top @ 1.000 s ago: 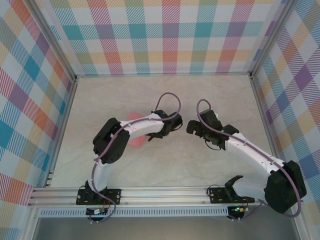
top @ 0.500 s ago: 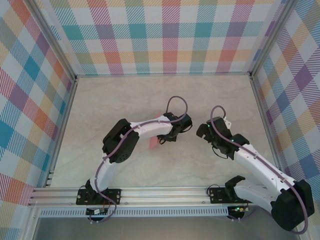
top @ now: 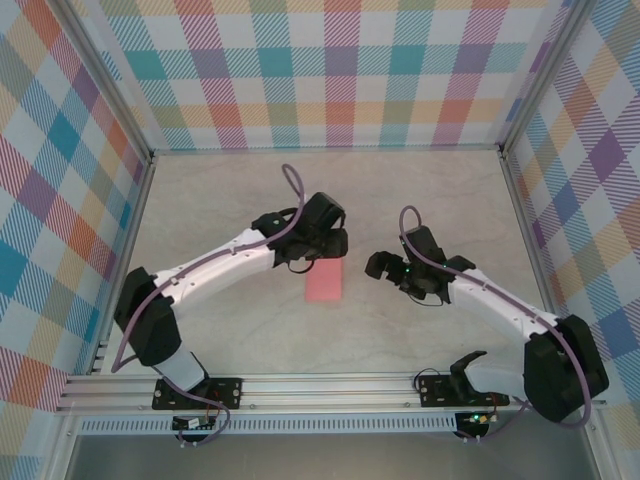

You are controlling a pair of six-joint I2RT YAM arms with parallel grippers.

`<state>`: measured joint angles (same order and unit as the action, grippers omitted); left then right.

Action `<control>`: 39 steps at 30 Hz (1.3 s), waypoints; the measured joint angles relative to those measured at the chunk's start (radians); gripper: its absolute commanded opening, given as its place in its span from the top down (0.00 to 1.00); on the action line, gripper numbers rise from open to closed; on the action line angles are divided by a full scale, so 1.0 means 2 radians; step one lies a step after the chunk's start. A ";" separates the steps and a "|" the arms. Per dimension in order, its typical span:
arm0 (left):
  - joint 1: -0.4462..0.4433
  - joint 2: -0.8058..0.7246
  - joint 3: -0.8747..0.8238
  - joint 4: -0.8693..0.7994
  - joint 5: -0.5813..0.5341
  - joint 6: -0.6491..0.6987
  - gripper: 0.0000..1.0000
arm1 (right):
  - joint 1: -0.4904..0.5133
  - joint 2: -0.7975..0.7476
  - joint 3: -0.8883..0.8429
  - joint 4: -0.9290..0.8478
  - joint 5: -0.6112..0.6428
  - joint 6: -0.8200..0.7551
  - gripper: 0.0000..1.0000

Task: Fold a paper plane with a square sheet of paper (pick it up from the middle)
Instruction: Turn over the paper at the center of the table, then third fold the triangle at the center of the table.

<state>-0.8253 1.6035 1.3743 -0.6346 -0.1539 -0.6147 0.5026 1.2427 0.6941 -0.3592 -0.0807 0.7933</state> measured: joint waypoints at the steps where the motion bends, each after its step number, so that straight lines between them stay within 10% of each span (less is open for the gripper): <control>1: 0.010 -0.007 -0.016 0.006 0.006 -0.001 0.43 | 0.000 0.010 0.000 0.011 -0.018 0.000 0.03; 15: 0.097 -0.006 -0.163 0.134 0.134 -0.044 0.67 | 0.028 0.118 0.007 0.105 -0.164 0.037 0.19; 39: 0.131 0.089 -0.121 0.194 0.169 -0.044 0.70 | 0.065 0.195 0.026 0.164 -0.214 0.087 0.52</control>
<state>-0.5640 1.7813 1.1324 -0.2470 0.1833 -0.7021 0.6334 1.6325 0.7452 -0.0311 -0.5087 0.9668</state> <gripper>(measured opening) 0.298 0.530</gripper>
